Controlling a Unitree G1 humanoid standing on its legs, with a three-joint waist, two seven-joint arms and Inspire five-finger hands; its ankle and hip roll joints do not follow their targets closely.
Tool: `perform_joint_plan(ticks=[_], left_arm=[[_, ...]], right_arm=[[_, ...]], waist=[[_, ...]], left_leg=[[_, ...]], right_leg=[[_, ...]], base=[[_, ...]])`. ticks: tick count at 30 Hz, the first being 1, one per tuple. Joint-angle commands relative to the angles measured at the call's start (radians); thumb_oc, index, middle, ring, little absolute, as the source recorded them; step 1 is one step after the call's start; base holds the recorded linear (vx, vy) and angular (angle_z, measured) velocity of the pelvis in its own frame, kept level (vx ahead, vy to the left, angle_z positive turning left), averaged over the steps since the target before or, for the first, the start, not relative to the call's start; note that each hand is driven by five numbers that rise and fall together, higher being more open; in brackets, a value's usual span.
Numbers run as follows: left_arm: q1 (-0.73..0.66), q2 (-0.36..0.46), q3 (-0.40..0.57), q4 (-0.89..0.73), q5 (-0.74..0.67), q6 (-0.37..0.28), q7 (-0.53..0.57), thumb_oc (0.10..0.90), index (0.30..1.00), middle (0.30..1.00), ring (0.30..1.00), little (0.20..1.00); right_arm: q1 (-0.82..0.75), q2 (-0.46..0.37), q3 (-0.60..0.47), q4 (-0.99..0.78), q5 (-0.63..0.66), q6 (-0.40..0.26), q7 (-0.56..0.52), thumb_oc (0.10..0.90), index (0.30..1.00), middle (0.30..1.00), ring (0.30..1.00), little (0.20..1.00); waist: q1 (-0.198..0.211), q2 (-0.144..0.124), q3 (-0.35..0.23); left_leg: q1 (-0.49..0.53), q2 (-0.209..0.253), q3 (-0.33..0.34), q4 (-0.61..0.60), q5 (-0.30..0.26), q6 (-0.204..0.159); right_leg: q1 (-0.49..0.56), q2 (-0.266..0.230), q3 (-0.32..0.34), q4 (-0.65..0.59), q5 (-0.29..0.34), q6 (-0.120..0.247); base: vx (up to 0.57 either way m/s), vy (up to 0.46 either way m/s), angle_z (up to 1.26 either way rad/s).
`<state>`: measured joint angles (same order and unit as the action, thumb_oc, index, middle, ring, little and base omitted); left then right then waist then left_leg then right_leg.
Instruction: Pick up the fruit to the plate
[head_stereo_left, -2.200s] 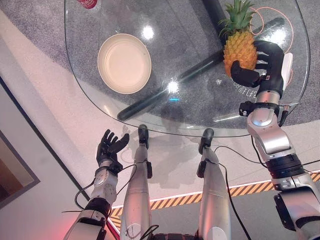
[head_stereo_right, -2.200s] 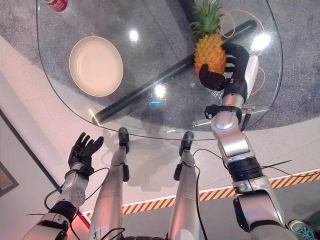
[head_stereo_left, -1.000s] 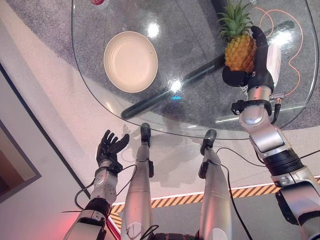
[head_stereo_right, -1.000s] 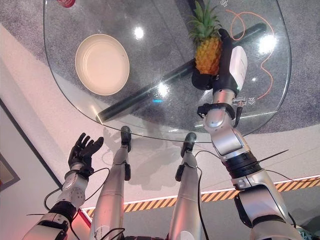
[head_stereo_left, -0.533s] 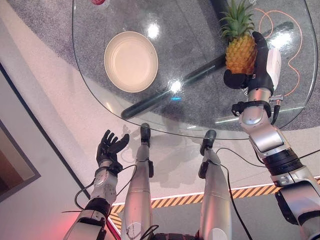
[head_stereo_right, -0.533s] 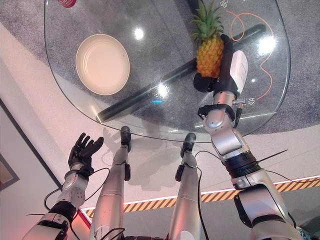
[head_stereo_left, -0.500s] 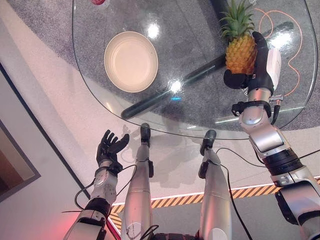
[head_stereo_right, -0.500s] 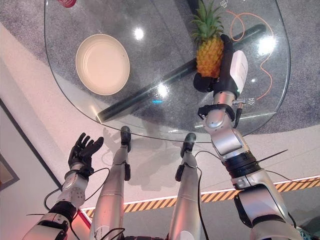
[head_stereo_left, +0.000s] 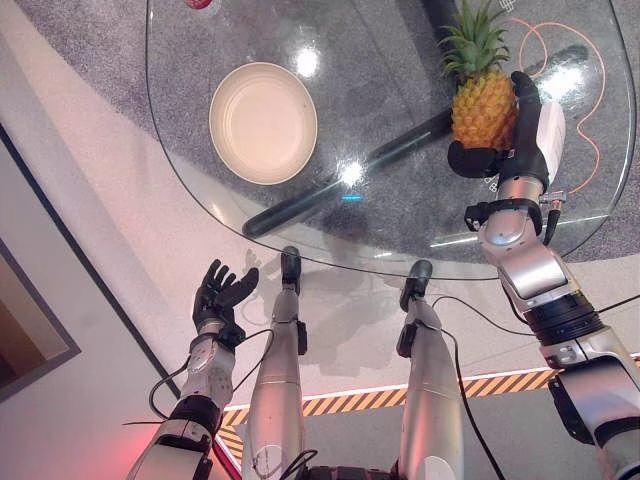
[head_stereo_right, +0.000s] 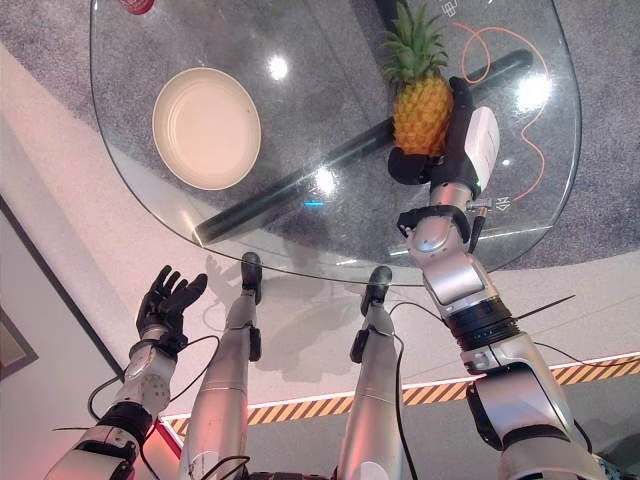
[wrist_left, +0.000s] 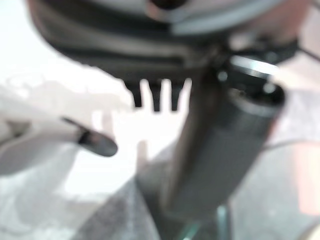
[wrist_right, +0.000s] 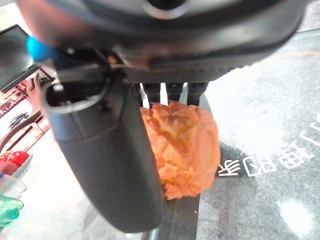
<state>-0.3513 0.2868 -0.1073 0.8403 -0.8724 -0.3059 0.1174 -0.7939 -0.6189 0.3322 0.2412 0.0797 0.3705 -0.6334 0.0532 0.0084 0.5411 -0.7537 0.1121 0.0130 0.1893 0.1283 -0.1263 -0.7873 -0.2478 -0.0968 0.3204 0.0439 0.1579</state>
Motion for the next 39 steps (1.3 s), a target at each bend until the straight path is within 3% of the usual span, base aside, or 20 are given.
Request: perform_joint_plan(ticks=[1, 17, 23, 28, 34, 39], left_arm=[[0.008, 0.055, 0.002, -0.017, -0.029, -0.034, 0.013, 0.8, 0.9, 0.9, 0.9, 0.9], [0.0, 0.056, 0.017, -0.05, -0.116, -0.057, -0.022, 0.8, 0.9, 0.9, 0.9, 0.9], [-0.016, 0.064, 0.074, -0.142, -0.21, -0.154, 0.007, 0.8, 0.9, 0.9, 0.9, 0.9], [-0.074, 0.1, 0.161, -0.235, -0.272, -0.254, 0.088, 0.8, 0.9, 0.9, 0.9, 0.9], [-0.168, 0.117, 0.202, -0.375, -0.125, -0.368, 0.259, 0.8, 0.9, 0.9, 0.9, 0.9], [-0.212, 0.116, 0.212, -0.441, 0.023, -0.412, 0.366, 0.8, 0.9, 0.9, 0.9, 0.9]], right_arm=[[-0.042, -0.044, -0.024, -0.009, -0.035, -0.003, -0.035, 0.1, 0.3, 0.3, 0.3, 0.2], [-0.052, -0.05, -0.02, 0.011, -0.039, -0.008, -0.03, 0.1, 0.3, 0.3, 0.3, 0.2], [-0.026, -0.037, -0.036, -0.023, -0.095, -0.058, -0.064, 0.1, 0.3, 0.3, 0.3, 0.2], [0.018, -0.016, -0.061, -0.077, -0.162, -0.149, -0.117, 0.1, 0.3, 0.3, 0.3, 0.2], [0.057, 0.002, -0.106, -0.114, -0.191, -0.245, -0.187, 0.1, 0.3, 0.3, 0.3, 0.2], [0.059, 0.005, -0.127, -0.126, -0.215, -0.272, -0.215, 0.1, 0.3, 0.3, 0.3, 0.2]], waist=[[-0.006, 0.004, -0.021], [-0.005, 0.004, -0.021], [-0.004, 0.004, -0.021], [-0.01, 0.002, -0.021], [-0.022, -0.006, -0.021], [-0.025, -0.014, -0.021]], left_leg=[[-0.016, -0.042, -0.004, 0.073, -0.075, 0.046], [-0.017, -0.04, -0.004, 0.072, -0.075, 0.046], [-0.006, -0.043, -0.009, 0.071, -0.079, 0.045], [0.004, -0.044, -0.012, 0.067, -0.081, 0.042], [-0.003, -0.04, -0.011, 0.071, -0.082, 0.036], [-0.007, -0.037, -0.011, 0.071, -0.083, 0.033]], right_leg=[[0.01, 0.034, -0.076, -0.042, 0.016, -0.038], [0.008, 0.036, -0.075, -0.04, 0.013, -0.039], [0.019, 0.035, -0.072, -0.038, 0.007, -0.038], [0.025, 0.035, -0.067, -0.035, 0.004, -0.034], [0.021, 0.035, -0.061, -0.036, 0.007, -0.032], [0.02, 0.037, -0.06, -0.041, 0.009, -0.03]], base=[[0.0, 0.0, 0.0], [0.0, 0.0, 0.0], [0.0, 0.0, 0.0], [0.0, 0.0, 0.0], [-0.01, -0.013, 0.0], [-0.02, -0.026, 0.0]])
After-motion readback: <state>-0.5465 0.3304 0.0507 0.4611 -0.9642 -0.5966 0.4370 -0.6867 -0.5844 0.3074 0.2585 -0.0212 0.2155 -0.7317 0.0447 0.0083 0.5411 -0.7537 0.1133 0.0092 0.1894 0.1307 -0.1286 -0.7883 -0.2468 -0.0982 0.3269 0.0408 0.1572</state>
